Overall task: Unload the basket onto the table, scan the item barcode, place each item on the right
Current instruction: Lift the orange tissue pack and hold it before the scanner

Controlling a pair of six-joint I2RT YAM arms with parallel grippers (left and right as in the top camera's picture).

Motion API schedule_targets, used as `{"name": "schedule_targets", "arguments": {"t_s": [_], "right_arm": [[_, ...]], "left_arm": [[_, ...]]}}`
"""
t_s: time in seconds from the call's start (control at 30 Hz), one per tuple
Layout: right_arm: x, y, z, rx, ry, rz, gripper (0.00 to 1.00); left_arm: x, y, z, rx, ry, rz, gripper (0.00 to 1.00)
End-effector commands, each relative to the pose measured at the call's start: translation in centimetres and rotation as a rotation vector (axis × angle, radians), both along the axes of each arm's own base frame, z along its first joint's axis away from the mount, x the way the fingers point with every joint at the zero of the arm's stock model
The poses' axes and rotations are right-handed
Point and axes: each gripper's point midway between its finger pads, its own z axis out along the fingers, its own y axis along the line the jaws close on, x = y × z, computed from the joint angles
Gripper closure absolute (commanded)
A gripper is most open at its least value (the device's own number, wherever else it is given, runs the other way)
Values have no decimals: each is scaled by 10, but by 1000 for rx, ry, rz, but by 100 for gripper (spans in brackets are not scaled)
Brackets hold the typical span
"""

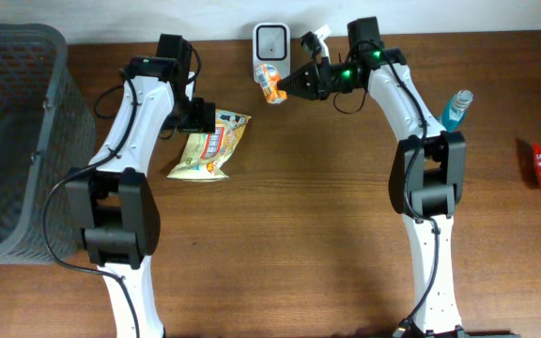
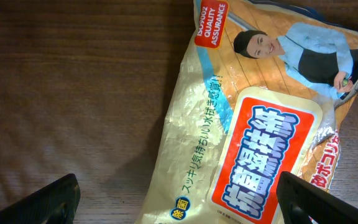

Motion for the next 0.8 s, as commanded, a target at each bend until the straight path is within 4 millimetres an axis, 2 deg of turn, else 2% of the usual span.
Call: {"name": "schedule_targets", "arguments": {"t_s": [0.0,0.13,0.2,0.33,0.47,0.53,0.6,0.7,0.77], "right_arm": [[-1,-2,-1,28,19,12,96],[0,-2,-3,14,31,5,96],[8,-2,-18,-81,101,-52,96],[32,-3,-41,-276,117,-193,96],[58,-5,-33,-450,32,-341,96],[72,-14,-31,-606,-13,-458,96],[87,-32,-31,-816,-77,-616,96],[104,-69,-21,-1240,-317,-867,96],[109,-76,-7,-1464,-512,-946,96]], "left_arm": [[3,-1,3,7,-11,-8,1],[3,-1,3,7,-11,-8,1],[3,-1,3,7,-11,-8,1],[3,-1,3,7,-11,-8,1],[3,-1,3,7,-11,-8,1],[3,-1,3,7,-11,-8,1],[3,-1,3,7,-11,-8,1],[3,-1,3,7,-11,-8,1],[3,-1,3,7,-11,-8,1]]}}
